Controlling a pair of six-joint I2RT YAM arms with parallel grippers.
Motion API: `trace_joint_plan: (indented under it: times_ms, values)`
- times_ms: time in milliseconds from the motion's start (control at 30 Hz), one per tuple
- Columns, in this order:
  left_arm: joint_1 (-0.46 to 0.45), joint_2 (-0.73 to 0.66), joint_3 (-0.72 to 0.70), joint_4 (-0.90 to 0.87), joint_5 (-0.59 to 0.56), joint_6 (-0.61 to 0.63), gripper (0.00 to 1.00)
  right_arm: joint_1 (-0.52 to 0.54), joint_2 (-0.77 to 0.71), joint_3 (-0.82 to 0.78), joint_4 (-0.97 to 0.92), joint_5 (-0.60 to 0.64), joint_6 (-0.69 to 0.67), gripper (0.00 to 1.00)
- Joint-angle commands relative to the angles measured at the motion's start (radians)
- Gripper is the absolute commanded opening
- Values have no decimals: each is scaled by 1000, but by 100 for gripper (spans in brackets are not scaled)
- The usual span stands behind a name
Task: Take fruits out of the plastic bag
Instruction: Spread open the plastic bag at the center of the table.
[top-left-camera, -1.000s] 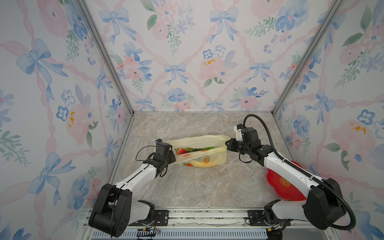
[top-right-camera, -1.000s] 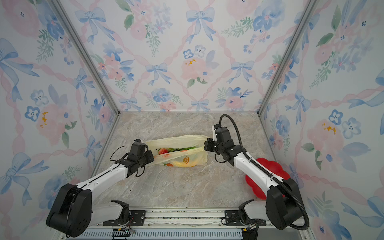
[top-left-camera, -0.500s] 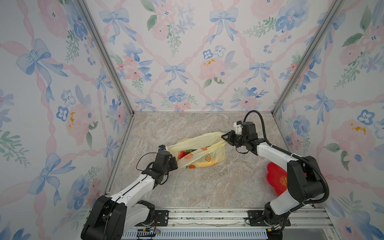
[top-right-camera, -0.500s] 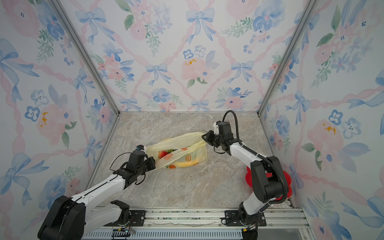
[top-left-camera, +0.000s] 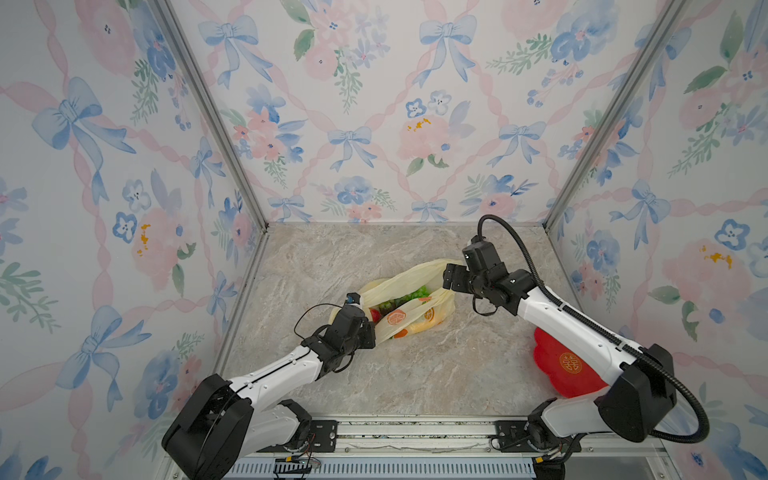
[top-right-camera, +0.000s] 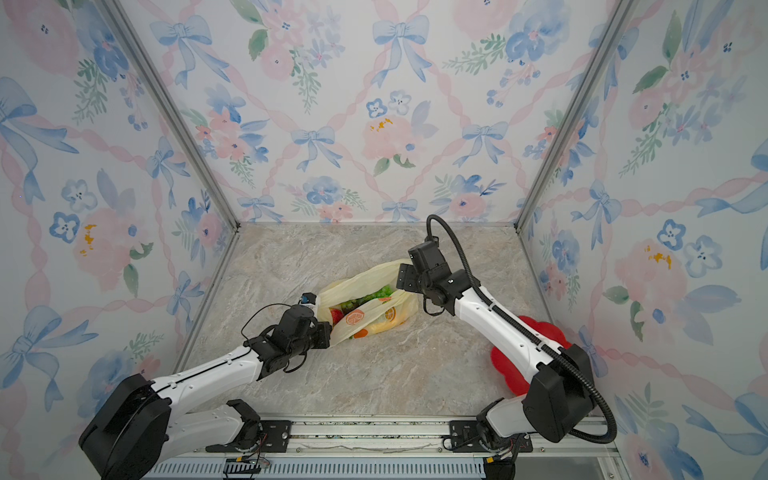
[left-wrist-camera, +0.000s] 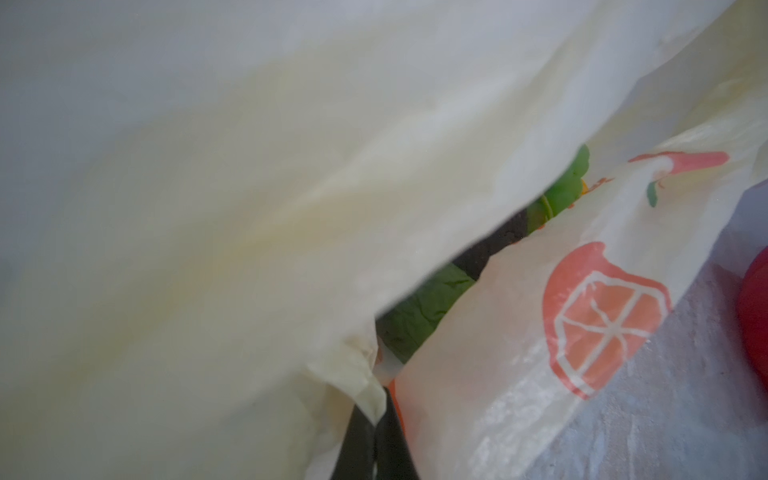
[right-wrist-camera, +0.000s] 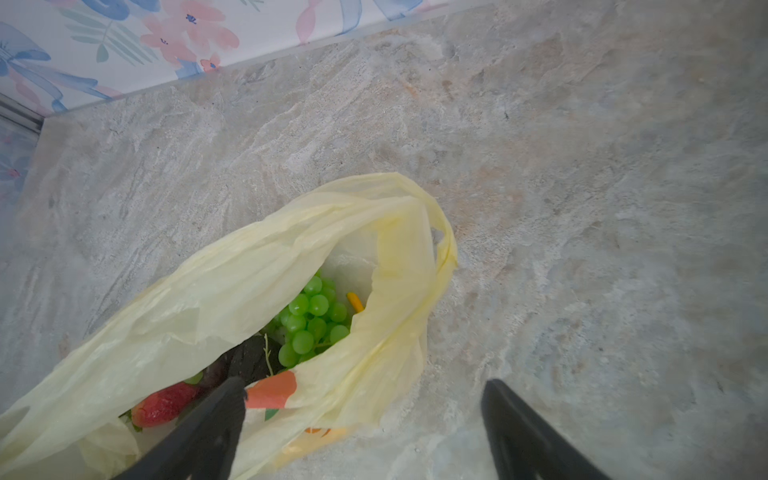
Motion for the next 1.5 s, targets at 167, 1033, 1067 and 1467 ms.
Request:
trace_joint_plan:
  times_ms: [167, 1033, 1067, 1467]
  values:
    - [-44, 22, 41, 29, -21, 25, 0, 37, 165, 30, -67, 109, 137, 91]
    - [69, 36, -7, -10, -40, -105, 16, -310, 65, -543, 680, -594, 212, 0]
    - [65, 37, 6, -42, -55, -97, 23, -308, 58, -545, 675, -586, 210, 0]
    - [-162, -76, 204, -498, -443, -95, 74, -164, -63, -401, 352, -315, 60, 0]
